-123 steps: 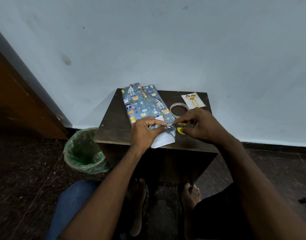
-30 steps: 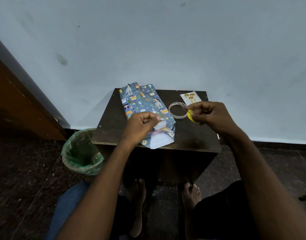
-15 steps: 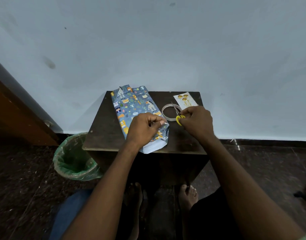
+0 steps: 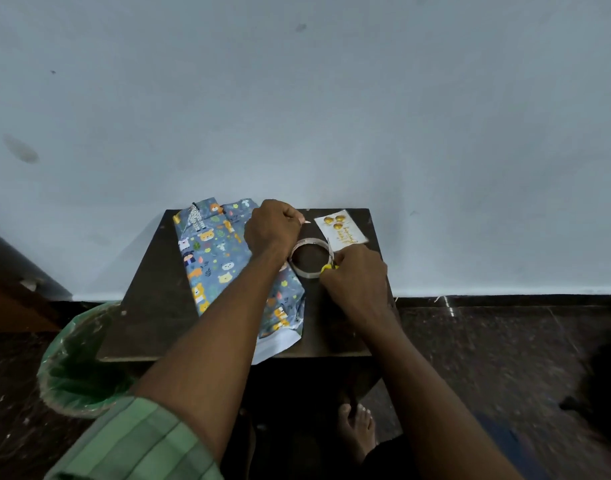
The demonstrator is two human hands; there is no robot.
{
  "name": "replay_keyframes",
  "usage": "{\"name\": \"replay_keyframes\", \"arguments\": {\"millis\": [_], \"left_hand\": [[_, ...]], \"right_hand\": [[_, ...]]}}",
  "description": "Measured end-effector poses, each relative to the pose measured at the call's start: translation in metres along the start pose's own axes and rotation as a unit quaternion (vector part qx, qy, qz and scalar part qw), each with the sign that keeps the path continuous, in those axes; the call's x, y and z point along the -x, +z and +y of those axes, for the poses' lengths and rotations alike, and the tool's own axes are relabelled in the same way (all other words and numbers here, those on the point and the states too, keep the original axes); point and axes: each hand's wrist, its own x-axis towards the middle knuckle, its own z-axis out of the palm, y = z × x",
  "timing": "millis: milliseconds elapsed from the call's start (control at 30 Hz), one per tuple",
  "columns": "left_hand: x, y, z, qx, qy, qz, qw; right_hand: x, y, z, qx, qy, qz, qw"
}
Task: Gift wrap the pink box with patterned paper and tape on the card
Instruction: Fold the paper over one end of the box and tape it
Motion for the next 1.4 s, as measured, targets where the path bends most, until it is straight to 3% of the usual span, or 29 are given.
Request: {"name": "replay_keyframes", "arguments": {"millis": [167,433,567,733,1167,1400], "left_hand": [[-0.028,0.021,-0.002,-0.098,0.018,0.017,0.995],[-0.031,0.004,-0.018,-0.007,0.074,-0.061,0.995],[-0.001,-0.018,-0.039,0.047,0.122,-0.006,0.991],[0.046,-0.046,-0.064,0.037,0.173,0.031,0.984],[0.113,-0.090,-0.088,0.088,0.153,0.017,0.984],[0.115,-0.113,-0.104,0.048,0.151,-0.039,0.987]], "right_hand": [[-0.016,0.004,0.010,0.026,0.003,0.013,1.000],[-0.011,0.005,0.004,0.026,0.002,-0.006,1.000],[-0.004,-0.002,0.001,0.038,-0.014,-0.003,0.999],[0.013,-0.016,-0.007,0.066,-0.029,-0.013,0.997],[0.036,-0.013,-0.018,0.153,-0.071,-0.049,0.984],[0.041,-0.016,-0.016,0.150,-0.083,0.008,0.985]]}}
